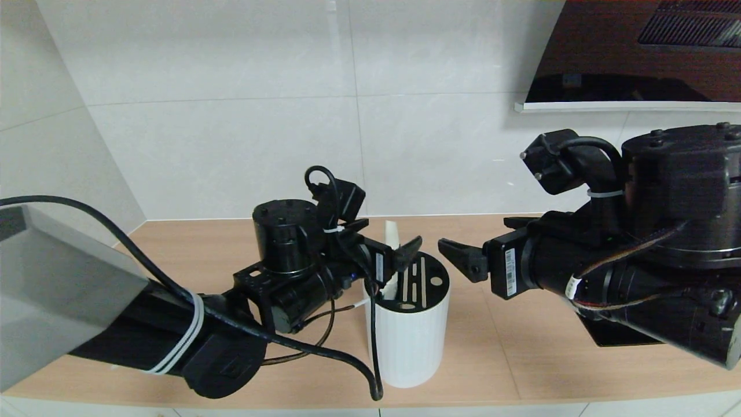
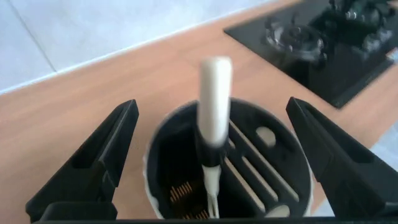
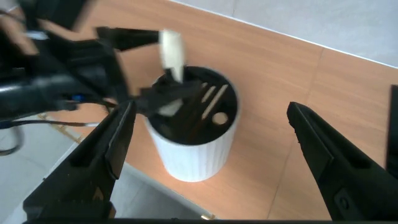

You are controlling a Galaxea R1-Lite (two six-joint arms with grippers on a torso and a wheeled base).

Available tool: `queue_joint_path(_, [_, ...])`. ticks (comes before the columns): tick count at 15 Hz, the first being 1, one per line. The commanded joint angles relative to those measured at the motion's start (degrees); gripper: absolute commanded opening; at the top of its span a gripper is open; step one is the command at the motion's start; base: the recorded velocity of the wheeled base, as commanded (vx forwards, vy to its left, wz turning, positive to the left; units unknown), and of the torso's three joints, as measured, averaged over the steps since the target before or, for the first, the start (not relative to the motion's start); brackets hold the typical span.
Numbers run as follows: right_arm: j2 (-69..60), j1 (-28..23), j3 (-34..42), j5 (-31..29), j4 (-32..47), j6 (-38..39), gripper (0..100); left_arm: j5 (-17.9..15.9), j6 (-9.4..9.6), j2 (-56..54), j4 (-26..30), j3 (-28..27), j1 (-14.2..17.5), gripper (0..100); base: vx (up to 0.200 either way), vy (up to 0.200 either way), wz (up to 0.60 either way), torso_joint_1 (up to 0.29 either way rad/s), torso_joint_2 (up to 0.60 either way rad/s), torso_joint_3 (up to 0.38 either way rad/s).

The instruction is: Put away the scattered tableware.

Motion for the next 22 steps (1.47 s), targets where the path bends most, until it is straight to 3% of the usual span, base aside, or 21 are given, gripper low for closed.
queue_joint_path(1, [-0.22, -2.81, 0.1, -0.08, -0.45, -0.01, 100, 2.46, -0.21, -6.14, -2.09, 0.32, 0.05, 100, 0.0, 0.0, 0.0, 0.0, 0.0, 0.0])
queue_joint_path(4, [-5.23, -5.54, 4.06, -4.12, -0.54, 0.25, 100, 8.52, -0.03, -15.01, -3.41, 2.25, 1.81, 100, 0.0, 0.0, 0.0, 0.0, 0.0, 0.0])
queue_joint_path(5, [-10.41, -6.94, 9.16, -4.3, -0.54, 0.52, 100, 10.89, 0.06, -21.34, -3.41, 6.38, 3.04, 100, 0.0, 0.0, 0.0, 0.0, 0.0, 0.0])
queue_joint_path(8, [-20.52, -10.99, 19.26, -4.38, -0.54, 0.34, 100, 11.24, -0.3, -33.65, -3.06, 17.72, 4.62, 100, 0.0, 0.0, 0.0, 0.0, 0.0, 0.0])
queue_joint_path(9, [-26.85, -16.0, 25.42, -4.38, -0.45, 0.34, 100, 11.24, -0.47, -42.52, -0.77, 24.93, 8.05, 100, 0.0, 0.0, 0.0, 0.0, 0.0, 0.0])
queue_joint_path(10, [-31.24, -18.63, 29.02, -4.38, -0.45, 0.34, 100, 11.16, -0.56, -47.62, 1.95, 27.57, 10.6, 100, 0.0, 0.0, 0.0, 0.0, 0.0, 0.0])
queue_joint_path(12, [-38.63, -21.89, 36.31, -4.38, -0.45, 0.34, 100, 11.07, -1.26, -55.97, 10.56, 28.97, 14.38, 100, 0.0, 0.0, 0.0, 0.0, 0.0, 0.0])
queue_joint_path(18, [-63.15, -33.31, 44.58, -4.03, 4.47, 3.24, 100, 10.37, -1.44, -80.84, 30.52, 31.52, 23.43, 100, 0.0, 0.0, 0.0, 0.0, 0.0, 0.0])
queue_joint_path(21, [-70.62, -34.28, 47.21, -3.59, 9.4, 3.15, 100, 4.39, -2.14, -95.43, 43.35, 35.04, 29.49, 100, 0.0, 0.0, 0.0, 0.0, 0.0, 0.0])
queue_joint_path(22, [-70.62, -34.28, 47.21, -3.59, 9.4, 3.15, 100, 4.39, -2.14, -95.43, 43.35, 35.04, 29.49, 100, 0.0, 0.0, 0.0, 0.0, 0.0, 0.0])
